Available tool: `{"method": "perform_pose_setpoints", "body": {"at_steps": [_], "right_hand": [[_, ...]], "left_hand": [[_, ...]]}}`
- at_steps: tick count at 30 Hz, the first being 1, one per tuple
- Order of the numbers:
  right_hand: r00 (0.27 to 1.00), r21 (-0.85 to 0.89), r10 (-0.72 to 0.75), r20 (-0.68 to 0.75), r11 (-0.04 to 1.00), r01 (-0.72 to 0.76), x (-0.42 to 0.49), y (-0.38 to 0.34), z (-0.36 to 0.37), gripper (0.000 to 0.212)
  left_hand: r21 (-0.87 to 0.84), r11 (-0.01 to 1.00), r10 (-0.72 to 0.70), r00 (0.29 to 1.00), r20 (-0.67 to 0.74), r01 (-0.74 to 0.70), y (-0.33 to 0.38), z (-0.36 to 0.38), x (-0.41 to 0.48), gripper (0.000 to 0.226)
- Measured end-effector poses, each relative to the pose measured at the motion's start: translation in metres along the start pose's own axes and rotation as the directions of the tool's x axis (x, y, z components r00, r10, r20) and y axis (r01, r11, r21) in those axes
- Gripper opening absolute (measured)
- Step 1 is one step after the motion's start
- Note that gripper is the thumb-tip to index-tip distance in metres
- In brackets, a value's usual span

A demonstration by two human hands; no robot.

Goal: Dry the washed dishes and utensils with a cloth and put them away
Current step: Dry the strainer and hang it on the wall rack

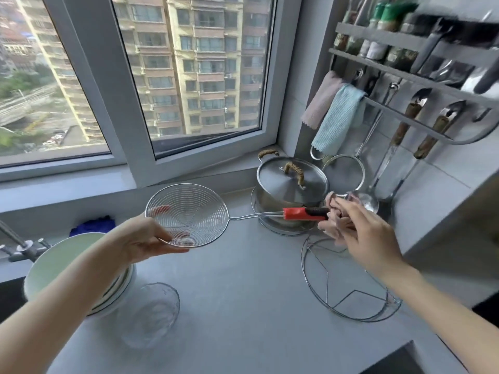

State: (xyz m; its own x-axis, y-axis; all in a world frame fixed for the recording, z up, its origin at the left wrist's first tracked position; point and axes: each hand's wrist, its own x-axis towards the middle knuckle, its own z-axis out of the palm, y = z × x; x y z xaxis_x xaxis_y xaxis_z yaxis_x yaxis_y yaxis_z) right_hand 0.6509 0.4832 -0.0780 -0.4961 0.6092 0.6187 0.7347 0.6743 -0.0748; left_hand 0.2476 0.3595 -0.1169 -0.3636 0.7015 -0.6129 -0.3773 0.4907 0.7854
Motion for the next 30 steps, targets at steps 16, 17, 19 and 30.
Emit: {"method": "perform_pose_setpoints", "body": {"at_steps": [16, 17, 19, 30], "right_hand": [[0.99, -0.228, -0.007, 0.142, 0.973, 0.04, -0.023, 0.029, -0.018, 0.05], [0.987, -0.19, 0.124, 0.1, 0.976, -0.104, -0.028, 0.036, -0.025, 0.046], [0.933, -0.085, 0.354, 0.065, 0.934, -0.348, -0.038, 0.036, -0.035, 0.049], [0.501, 0.675, 0.55, 0.668, -0.165, -0.719, -0.01, -0.03, -0.024, 0.08]], "left_hand": [[-0.039, 0.999, 0.01, 0.937, 0.35, 0.004, 0.016, 0.053, -0.035, 0.082], [-0.086, 0.996, 0.018, 0.944, 0.33, 0.011, 0.015, 0.046, -0.033, 0.08], [-0.157, 0.988, 0.036, 0.95, 0.311, 0.014, 0.01, 0.042, -0.029, 0.078], [-0.334, 0.941, 0.096, 0.91, 0.404, 0.049, -0.046, 0.138, -0.011, 0.078]]}}
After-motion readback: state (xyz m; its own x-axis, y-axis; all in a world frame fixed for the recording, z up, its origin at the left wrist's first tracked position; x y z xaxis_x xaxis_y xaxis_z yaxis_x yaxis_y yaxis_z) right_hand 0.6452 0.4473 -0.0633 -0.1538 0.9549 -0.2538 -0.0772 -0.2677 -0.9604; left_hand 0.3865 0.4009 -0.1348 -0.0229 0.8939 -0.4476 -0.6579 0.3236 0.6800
